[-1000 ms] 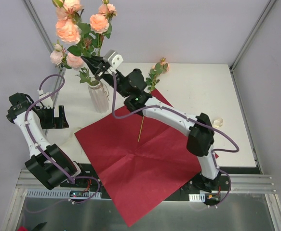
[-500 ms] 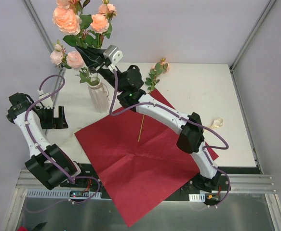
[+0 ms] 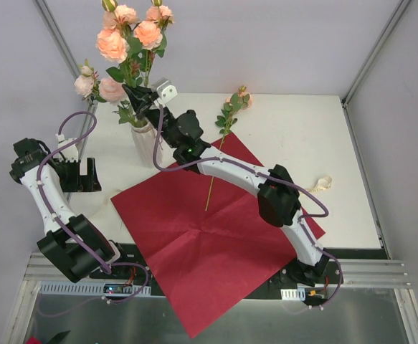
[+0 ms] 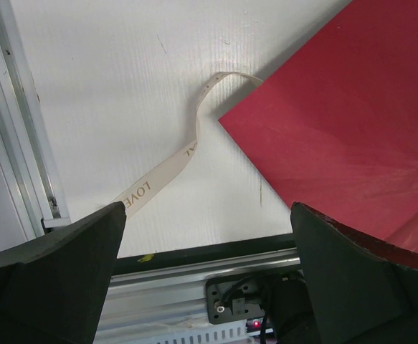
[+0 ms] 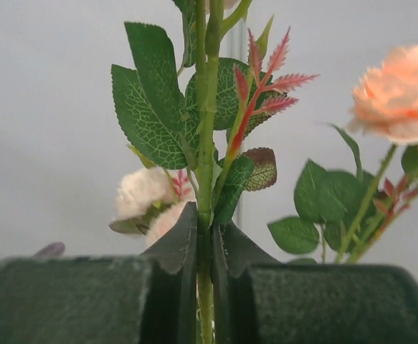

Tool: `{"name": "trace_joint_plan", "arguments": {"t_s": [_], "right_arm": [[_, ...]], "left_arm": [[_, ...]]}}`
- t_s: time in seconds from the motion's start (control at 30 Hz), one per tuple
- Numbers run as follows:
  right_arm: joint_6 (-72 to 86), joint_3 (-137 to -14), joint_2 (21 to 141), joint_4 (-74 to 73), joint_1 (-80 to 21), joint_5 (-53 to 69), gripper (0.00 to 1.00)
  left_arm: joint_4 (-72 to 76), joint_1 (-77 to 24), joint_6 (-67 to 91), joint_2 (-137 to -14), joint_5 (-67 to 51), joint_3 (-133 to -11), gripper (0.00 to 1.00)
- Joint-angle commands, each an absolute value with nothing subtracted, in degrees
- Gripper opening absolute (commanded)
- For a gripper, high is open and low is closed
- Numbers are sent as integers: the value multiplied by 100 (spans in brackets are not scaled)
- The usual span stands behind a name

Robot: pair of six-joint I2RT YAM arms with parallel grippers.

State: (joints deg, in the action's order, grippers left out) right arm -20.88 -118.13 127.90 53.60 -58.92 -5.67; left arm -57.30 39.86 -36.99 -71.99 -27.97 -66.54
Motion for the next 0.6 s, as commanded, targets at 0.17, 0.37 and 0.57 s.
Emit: {"name": "trace_joint_plan", "arguments": {"t_s": [0.17,0.37,0.57], "right_arm": [[-1363,-11250,12218,4065,-5678,-1029,18],[-914,-11330,11402,1469,-5432,-888,74],[-880,-10935,10715,28,-5265,-817,96]], "left_arm": [[-5836,4052,-3744,-6996,-2883,-6715,99],[-5854,4052,-3700,-6943,-3067,-6724,99],[-5854,4052,-3647,-7049,-3076,-6732,99]]}}
